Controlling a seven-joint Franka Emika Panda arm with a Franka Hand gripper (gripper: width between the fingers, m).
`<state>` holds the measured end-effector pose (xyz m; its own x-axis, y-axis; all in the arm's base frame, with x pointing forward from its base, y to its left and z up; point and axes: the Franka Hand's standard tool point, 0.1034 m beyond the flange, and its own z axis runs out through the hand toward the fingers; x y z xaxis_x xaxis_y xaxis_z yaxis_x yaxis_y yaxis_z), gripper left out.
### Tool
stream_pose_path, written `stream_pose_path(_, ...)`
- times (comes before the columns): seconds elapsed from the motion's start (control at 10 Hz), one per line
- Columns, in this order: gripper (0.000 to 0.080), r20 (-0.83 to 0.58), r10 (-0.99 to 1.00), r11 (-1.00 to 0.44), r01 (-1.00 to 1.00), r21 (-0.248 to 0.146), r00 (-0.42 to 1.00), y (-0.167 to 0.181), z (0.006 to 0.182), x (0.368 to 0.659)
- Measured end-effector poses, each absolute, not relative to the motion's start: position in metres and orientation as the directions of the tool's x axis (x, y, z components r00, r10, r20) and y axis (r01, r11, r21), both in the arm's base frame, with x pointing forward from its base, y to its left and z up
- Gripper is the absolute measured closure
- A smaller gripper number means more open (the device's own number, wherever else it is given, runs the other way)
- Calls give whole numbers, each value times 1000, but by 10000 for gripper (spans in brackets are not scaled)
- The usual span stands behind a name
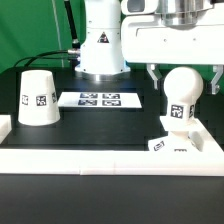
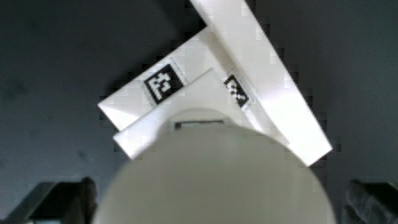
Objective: Assemble lamp
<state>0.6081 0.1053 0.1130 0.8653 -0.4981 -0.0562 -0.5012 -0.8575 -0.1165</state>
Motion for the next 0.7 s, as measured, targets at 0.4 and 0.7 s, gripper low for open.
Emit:
stream_pose_path(0.4,101,-8,-151,-980,-150,-129,989,104,113,610)
stream_pose_path(0.7,101,30,127,-985,129,-118,991,104,111,610)
